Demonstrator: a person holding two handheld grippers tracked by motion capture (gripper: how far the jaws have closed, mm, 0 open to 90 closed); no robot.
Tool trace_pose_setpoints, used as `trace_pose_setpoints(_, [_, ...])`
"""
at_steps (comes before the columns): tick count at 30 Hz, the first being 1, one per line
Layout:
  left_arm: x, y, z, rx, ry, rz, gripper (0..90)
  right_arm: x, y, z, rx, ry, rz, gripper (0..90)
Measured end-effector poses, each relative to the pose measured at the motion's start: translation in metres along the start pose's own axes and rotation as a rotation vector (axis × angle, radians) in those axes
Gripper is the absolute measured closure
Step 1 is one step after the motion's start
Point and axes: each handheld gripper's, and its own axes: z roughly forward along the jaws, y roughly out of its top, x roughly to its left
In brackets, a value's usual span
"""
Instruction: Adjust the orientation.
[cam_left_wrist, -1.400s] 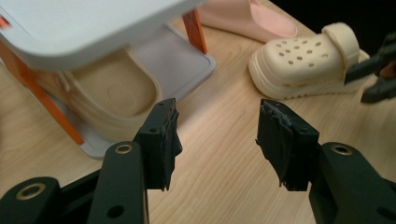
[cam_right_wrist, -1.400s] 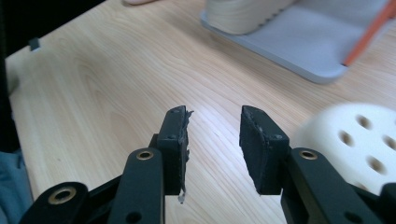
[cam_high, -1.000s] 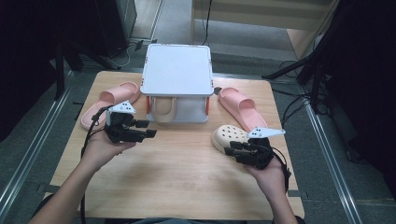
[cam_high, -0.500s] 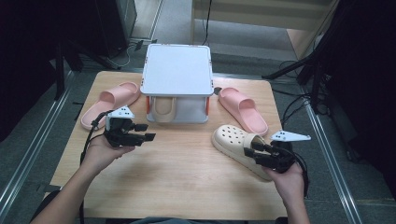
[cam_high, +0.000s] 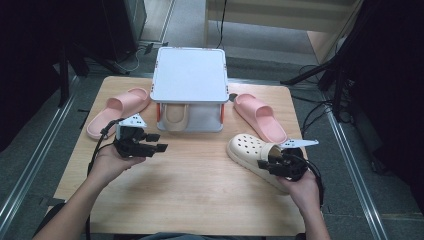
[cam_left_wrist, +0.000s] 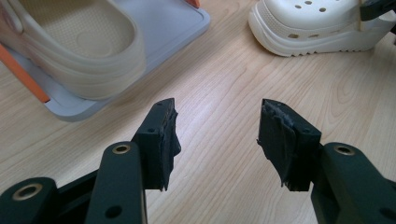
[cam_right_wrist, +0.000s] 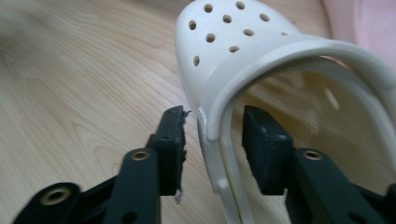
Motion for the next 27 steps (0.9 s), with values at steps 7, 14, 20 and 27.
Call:
trace_pose_setpoints(7, [0.000,-0.003,-0.003,-0.012,0.007,0.007,48.2,-0.002,0.005,0.004,0.007,0.026,-0.005,76.7])
trace_pose_setpoints(14, [-0.003,-0.005,-0.006,-0.026,-0.017,-0.021,52.1,0.008,0.017,0.001,0.002,0.034,-0.013,77.4])
trace_pose_setpoints(20, [-0.008,-0.006,-0.009,-0.039,-0.032,-0.030,57.8,0.036,0.033,0.007,-0.010,0.063,-0.079,77.4])
trace_pose_setpoints(27, [-0.022,-0.008,-0.010,-0.042,-0.040,-0.021,64.4,0.067,0.049,0.029,0.011,0.107,-0.144,77.3])
